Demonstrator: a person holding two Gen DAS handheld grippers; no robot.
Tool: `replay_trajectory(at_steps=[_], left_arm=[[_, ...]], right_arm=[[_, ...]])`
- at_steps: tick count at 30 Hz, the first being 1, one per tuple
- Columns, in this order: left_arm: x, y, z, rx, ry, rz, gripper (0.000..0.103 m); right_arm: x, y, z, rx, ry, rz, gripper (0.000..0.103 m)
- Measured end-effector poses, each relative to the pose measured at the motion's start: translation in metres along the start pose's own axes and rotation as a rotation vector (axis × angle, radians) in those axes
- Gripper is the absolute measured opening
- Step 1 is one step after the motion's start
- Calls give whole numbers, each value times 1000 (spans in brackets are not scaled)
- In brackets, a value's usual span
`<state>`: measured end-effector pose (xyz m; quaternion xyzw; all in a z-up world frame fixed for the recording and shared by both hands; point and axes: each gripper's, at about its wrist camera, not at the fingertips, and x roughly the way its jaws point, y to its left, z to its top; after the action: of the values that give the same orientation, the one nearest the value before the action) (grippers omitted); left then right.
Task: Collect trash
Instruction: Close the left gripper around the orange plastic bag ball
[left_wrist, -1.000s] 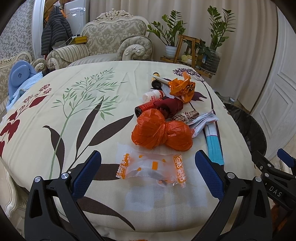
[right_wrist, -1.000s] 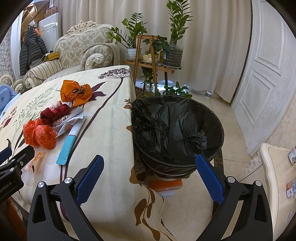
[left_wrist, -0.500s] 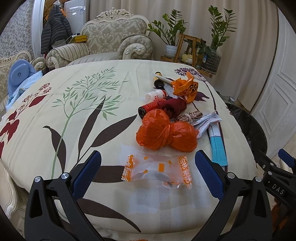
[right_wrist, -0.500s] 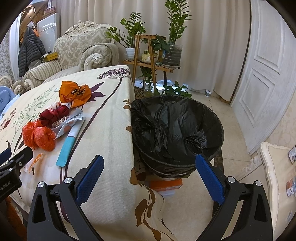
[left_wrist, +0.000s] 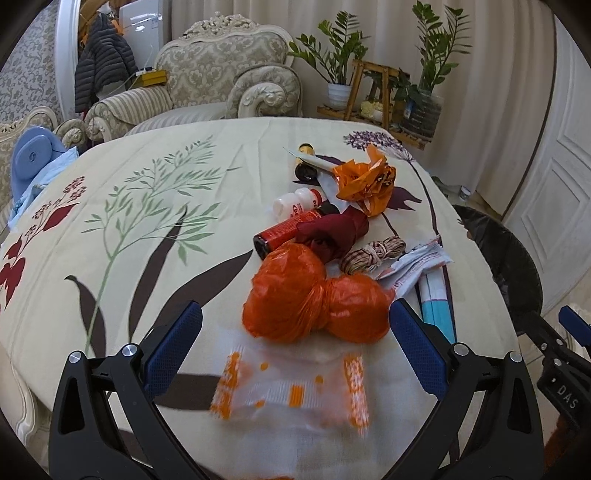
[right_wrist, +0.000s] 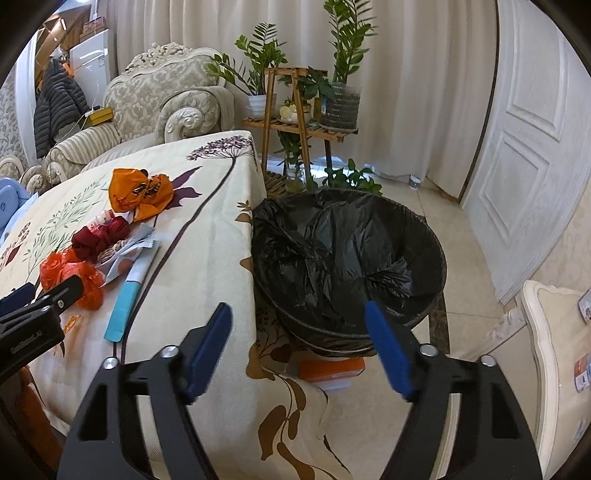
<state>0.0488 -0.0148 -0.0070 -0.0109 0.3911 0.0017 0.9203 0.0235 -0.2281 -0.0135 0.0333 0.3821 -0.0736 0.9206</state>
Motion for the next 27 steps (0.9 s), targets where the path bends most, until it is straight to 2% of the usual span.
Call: replay_trajectory(at_steps=[6,7,9,14,22,27], left_arm=[[14,-3,2,12,51,-36,98],[15,-2,1,10,57,-44,96],[17,-2,1,13,65,-68,81],[16,-1,1,15,60,-84,74],[-2,16,1,-5,25,-108,73],[-11,37,0,-22,15,-85,73]], right_arm=[[5,1,5,-3,13,19,71],[6,2,6,-6,15,22,71],[7,5,7,-12,19,27,71],[7,12,9,-26,24,37,71],[5,40,12,-80,28,70,71],[6,62,15,-114,36,100,61]])
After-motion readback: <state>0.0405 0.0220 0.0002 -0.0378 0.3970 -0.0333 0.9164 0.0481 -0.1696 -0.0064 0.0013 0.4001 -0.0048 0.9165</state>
